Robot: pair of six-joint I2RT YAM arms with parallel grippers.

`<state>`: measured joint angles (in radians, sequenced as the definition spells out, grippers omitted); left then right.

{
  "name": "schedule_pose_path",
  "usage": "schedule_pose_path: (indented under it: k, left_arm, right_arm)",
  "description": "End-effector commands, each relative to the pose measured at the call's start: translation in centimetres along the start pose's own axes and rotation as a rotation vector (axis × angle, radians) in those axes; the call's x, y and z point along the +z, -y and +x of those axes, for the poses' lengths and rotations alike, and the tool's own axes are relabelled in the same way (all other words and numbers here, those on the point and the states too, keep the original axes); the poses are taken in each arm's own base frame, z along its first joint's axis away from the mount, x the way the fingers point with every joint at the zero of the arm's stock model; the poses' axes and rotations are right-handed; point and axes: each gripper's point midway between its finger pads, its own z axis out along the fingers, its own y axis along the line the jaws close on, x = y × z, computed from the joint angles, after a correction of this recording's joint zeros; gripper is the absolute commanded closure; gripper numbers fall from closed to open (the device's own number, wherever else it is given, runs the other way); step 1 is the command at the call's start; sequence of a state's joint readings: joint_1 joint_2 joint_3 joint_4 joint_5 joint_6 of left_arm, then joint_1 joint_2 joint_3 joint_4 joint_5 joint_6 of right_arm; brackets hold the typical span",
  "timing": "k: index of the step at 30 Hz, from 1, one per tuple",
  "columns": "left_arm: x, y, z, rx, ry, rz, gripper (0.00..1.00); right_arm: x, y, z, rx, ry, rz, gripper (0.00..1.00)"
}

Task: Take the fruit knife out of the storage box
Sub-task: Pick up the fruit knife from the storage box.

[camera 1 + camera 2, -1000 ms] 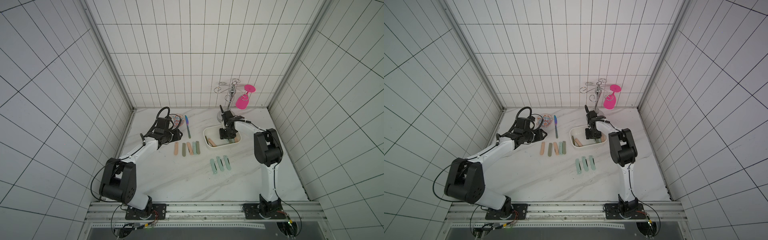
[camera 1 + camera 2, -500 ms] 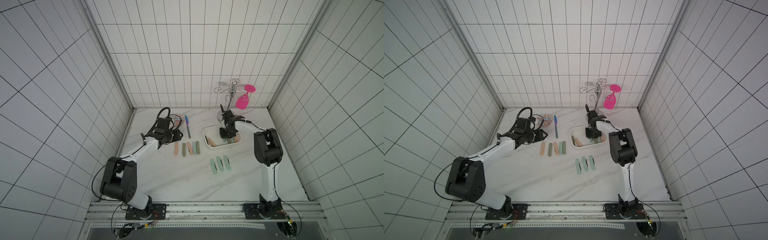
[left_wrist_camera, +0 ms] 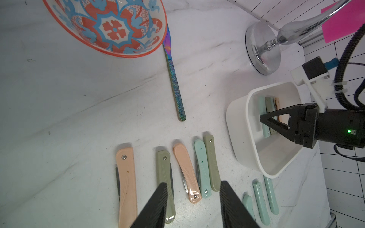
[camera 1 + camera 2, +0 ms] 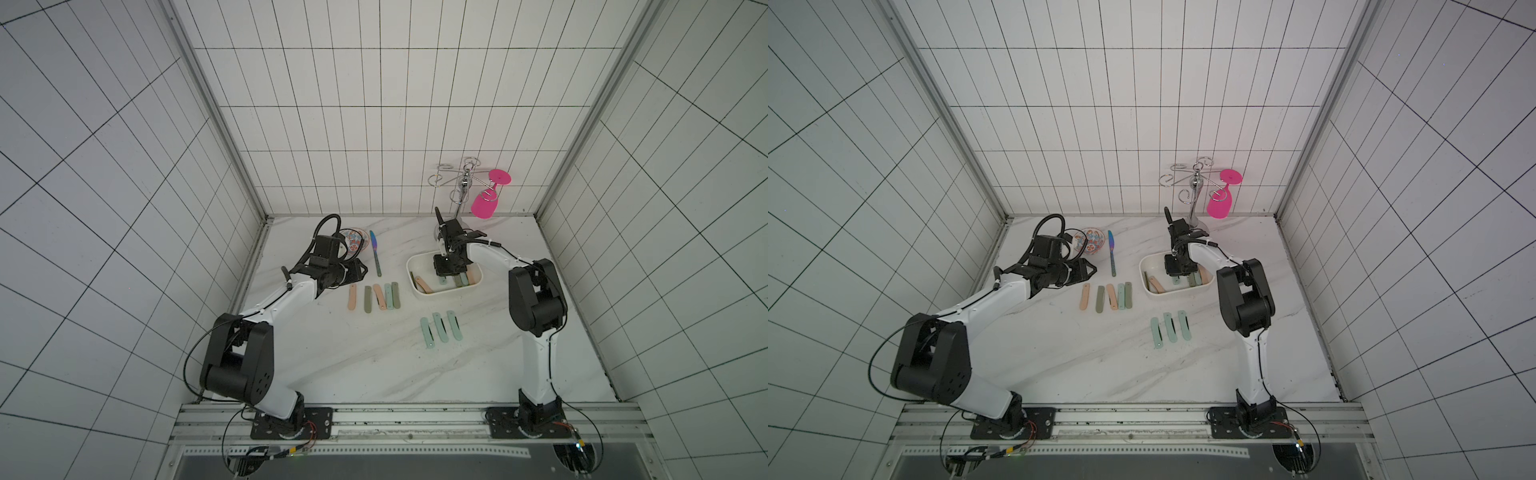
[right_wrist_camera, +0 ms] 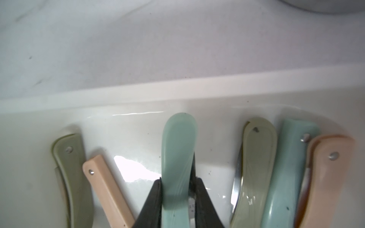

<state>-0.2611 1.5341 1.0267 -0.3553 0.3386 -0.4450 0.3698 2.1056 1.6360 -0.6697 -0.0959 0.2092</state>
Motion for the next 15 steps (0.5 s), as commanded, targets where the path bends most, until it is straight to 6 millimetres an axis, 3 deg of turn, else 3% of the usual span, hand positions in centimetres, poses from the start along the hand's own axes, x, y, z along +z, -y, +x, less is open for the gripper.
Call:
schedule_pose_path:
  k: [1, 15]
  left_arm:
    - [-0.9, 1.9, -1.7, 0.033, 0.055, 0.049, 0.54]
    - [-1.4, 3.4, -1.4, 0.066, 0.058, 0.082, 0.54]
  right_arm:
    - [-3.2, -1.6, -1.5, -0.017, 0.063, -0.03, 1.0]
    - [-7.9, -4.5, -1.6, -0.073, 0.108, -0.076, 1.0]
